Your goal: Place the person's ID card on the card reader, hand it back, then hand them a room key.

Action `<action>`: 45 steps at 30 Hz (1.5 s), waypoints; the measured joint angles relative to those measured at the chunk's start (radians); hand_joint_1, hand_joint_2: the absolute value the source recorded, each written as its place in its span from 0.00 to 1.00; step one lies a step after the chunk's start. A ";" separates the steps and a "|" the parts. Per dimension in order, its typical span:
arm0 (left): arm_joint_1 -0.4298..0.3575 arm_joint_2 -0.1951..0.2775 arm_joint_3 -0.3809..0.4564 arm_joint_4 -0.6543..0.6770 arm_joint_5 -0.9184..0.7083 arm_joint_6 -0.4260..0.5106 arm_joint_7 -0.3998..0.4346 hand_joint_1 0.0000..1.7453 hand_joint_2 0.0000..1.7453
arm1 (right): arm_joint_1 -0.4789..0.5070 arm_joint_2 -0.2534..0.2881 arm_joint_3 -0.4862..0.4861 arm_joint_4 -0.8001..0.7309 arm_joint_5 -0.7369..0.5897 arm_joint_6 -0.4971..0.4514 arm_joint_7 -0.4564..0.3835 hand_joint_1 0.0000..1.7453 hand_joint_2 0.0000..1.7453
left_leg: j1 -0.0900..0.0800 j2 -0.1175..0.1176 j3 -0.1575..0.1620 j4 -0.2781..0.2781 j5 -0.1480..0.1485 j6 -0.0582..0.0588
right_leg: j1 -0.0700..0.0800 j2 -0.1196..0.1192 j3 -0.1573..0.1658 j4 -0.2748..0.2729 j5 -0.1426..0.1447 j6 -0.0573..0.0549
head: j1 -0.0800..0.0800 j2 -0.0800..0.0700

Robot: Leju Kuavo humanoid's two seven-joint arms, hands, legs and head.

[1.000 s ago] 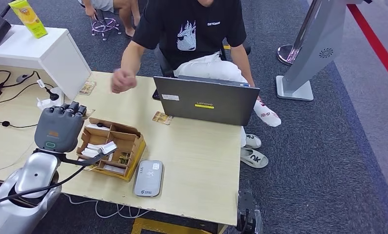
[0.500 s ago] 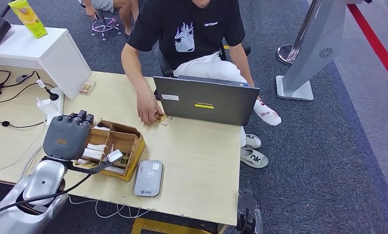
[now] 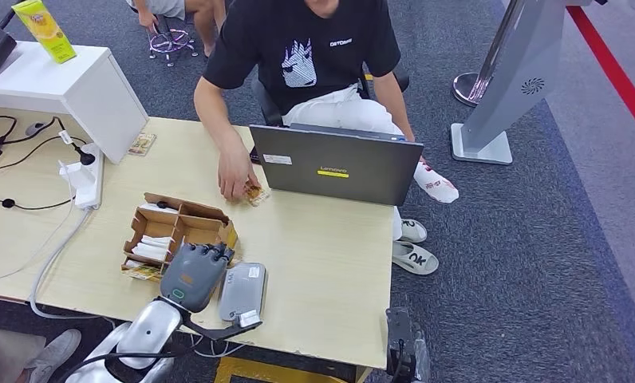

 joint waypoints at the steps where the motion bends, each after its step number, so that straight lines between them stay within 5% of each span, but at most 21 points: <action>1: 0.004 -0.005 -0.001 0.009 0.000 -0.004 -0.002 1.00 1.00 | 0.000 0.001 -0.005 0.000 0.004 0.000 0.000 0.00 1.00 | 0.000 0.000 0.000 0.000 0.000 0.000 | 0.000 0.000 0.000 0.000 0.000 0.000 | 0.000 0.000; 25: 0.061 -0.036 0.001 0.074 0.000 -0.081 -0.057 1.00 1.00 | 0.009 0.018 -0.074 -0.014 0.083 0.000 0.002 0.00 1.00 | 0.000 -0.001 -0.001 0.000 0.000 0.000 | 0.000 -0.001 0.000 0.000 0.000 0.000 | 0.000 0.000; 45: 0.045 -0.025 0.001 0.037 0.000 -0.044 0.025 1.00 1.00 | 0.018 0.035 -0.140 -0.019 0.145 0.000 -0.010 0.00 1.00 | 0.000 -0.002 -0.001 0.000 0.001 -0.001 | 0.000 -0.002 0.000 0.000 0.000 0.000 | 0.000 0.000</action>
